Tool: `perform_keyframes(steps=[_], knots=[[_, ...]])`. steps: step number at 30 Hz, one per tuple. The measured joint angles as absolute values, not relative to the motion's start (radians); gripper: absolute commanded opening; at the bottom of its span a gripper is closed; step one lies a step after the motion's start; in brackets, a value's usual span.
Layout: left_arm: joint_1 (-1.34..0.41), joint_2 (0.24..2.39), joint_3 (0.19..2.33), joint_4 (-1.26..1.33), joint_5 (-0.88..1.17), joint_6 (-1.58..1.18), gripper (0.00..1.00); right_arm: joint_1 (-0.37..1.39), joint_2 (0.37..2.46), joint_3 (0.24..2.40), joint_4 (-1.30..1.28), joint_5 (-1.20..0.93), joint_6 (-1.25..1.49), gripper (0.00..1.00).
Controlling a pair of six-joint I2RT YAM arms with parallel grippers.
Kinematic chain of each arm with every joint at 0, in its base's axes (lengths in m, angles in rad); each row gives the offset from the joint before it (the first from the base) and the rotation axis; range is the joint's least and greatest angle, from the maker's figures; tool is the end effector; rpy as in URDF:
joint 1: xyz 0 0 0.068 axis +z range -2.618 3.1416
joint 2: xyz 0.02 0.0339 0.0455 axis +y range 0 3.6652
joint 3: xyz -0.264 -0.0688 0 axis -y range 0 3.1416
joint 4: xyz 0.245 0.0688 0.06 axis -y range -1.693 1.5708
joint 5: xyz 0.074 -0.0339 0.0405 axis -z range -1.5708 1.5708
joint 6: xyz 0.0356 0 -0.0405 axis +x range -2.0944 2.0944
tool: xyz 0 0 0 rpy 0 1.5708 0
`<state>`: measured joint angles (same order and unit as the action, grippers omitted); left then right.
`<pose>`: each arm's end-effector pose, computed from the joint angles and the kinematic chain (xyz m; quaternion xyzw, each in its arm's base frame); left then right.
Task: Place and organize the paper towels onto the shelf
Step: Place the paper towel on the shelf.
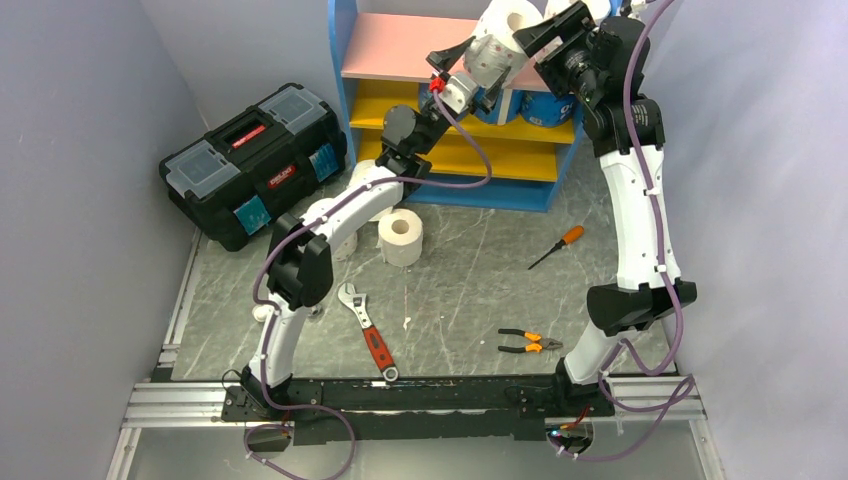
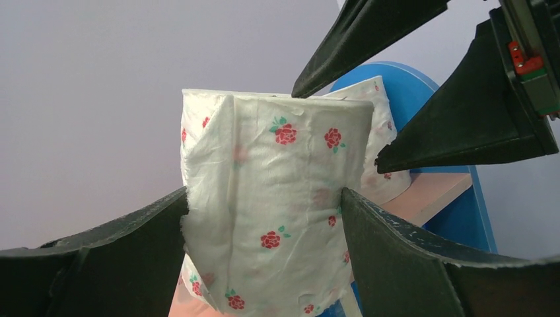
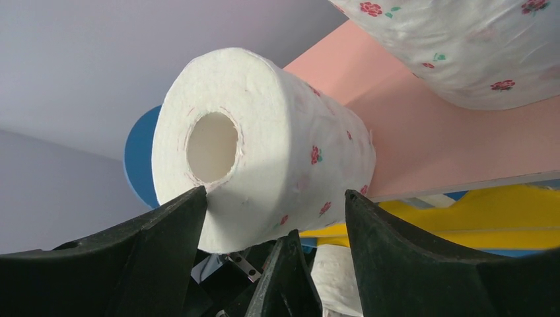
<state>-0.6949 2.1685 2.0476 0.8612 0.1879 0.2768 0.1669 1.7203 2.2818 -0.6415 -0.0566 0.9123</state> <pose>0.3794 -0.3249 0.4352 0.2635 0.3151 -0.2261 0.8833 0.3388 0.0591 0.5470 0.2496 0.6911 0.3662 0.5710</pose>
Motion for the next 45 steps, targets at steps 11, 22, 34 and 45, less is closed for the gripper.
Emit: perform_keyframes(steps=[11,22,34,45], knots=[[-0.695,2.187,2.118,0.773,0.128,0.217,0.87,0.167,1.681,2.229,-0.624,-0.059,0.921,0.9],[-0.695,2.204,2.161,0.678,0.08,0.126,0.91,0.167,1.471,2.013,-0.524,-0.062,0.928,0.92],[-0.695,2.231,2.231,0.646,0.064,0.11,0.89,0.167,1.15,1.525,-0.294,-0.051,0.955,0.89],[-0.688,2.294,2.307,0.651,0.056,0.098,0.83,0.168,1.028,1.336,-0.226,-0.03,0.971,0.88]])
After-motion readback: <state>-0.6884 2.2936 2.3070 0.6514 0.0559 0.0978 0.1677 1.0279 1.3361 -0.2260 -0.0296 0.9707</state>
